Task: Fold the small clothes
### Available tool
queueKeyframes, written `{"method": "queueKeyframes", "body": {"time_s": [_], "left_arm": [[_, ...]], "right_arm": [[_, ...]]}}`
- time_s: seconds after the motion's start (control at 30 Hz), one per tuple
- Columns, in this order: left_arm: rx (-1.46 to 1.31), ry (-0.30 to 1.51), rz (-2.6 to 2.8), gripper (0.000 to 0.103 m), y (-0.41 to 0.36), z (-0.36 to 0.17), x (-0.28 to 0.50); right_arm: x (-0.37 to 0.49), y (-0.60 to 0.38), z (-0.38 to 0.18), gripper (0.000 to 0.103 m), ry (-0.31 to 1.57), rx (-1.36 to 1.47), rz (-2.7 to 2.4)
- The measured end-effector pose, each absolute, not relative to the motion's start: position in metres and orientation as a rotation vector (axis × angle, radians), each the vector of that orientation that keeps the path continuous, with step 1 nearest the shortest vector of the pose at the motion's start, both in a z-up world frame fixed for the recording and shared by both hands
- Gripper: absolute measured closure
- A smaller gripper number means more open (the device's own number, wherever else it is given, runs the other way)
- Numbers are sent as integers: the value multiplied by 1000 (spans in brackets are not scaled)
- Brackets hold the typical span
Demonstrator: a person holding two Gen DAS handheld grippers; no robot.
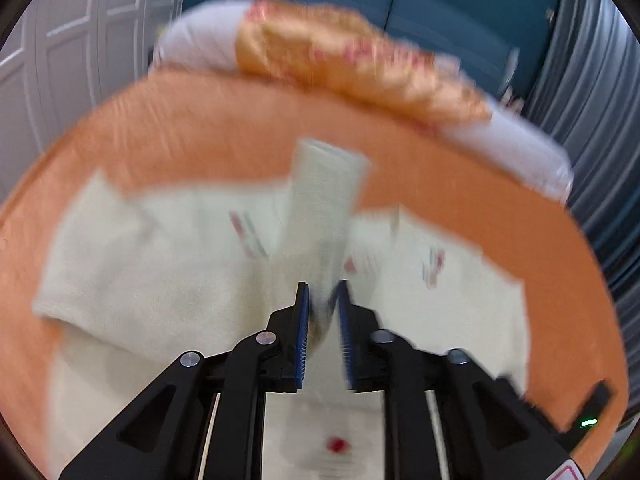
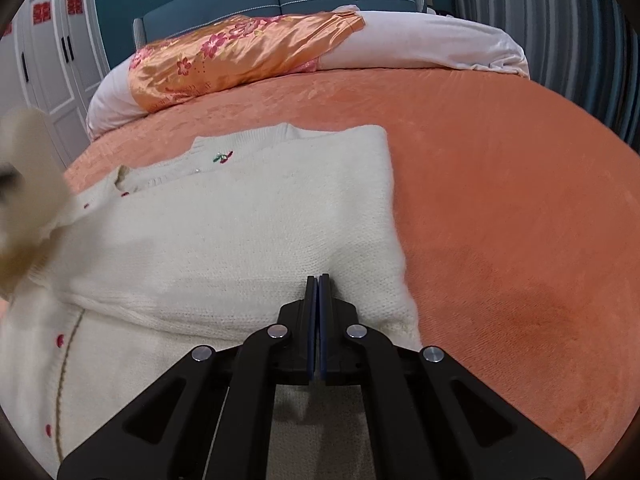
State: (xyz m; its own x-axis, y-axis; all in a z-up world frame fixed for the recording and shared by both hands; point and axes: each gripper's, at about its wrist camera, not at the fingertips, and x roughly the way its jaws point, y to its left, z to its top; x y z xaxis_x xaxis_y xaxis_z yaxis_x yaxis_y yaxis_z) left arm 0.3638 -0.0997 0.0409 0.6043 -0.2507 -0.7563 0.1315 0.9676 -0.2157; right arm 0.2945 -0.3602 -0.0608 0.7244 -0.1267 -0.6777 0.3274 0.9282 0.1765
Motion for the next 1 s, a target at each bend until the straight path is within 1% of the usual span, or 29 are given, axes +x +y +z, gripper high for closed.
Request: {"method": "queueKeyframes", "body": {"time_s": [0.03,0.07,0.13,0.2,0.23,0.27,0.33,0.37,0.43,0.47,0.5,0.57,0.6,0.63,0.77,0.87,0.9,0.93,0.97,1.0], "left_arm": [[-146,917,-216,73,-108,31,359],[-164,930,-220,67,-110,21,351],[-187,919,-216,66,-105,16,337],[-204,890,-209,51,-90,21,331],[-212,871,-199,37,-81,26,339],[-221,832,-176,29,-70,33,337],[-233,746,-117,26,-31,43,334],[-226,740,-90,26,-19,44,333],[-213,780,-16,26,16,40,336],[-218,812,4,26,27,38,341],[-237,836,17,26,42,33,340],[-339,857,30,26,77,21,336],[-388,861,29,26,89,16,333],[-450,863,39,26,104,11,333],[-594,842,33,26,127,8,340],[-669,849,-19,26,125,11,348],[-702,849,-46,26,123,12,350],[-716,853,-56,26,122,12,355],[-728,863,-69,26,119,12,358],[-724,868,-71,26,117,13,360]], "right_arm": [[294,-362,-61,103,715,313,-244],[293,-364,-61,103,712,326,-236],[292,-368,-62,103,706,356,-219],[291,-369,-61,103,701,374,-210],[291,-369,-60,103,699,377,-211],[290,-368,-58,103,698,374,-214],[289,-363,-55,103,701,347,-233],[289,-359,-52,103,709,329,-243],[289,-350,-42,91,711,302,-237],[286,-344,-34,69,689,328,-180],[282,-339,-27,53,654,375,-110],[282,-327,-18,45,621,439,-26],[290,-317,-15,41,643,462,13],[299,-309,-15,41,671,471,35],[344,-277,-25,41,804,498,88],[369,-260,-34,40,875,486,56],[374,-258,-33,51,879,480,44],[377,-254,-30,58,878,459,24],[377,-251,-22,83,854,437,22],[374,-251,-12,95,813,427,37]]}}
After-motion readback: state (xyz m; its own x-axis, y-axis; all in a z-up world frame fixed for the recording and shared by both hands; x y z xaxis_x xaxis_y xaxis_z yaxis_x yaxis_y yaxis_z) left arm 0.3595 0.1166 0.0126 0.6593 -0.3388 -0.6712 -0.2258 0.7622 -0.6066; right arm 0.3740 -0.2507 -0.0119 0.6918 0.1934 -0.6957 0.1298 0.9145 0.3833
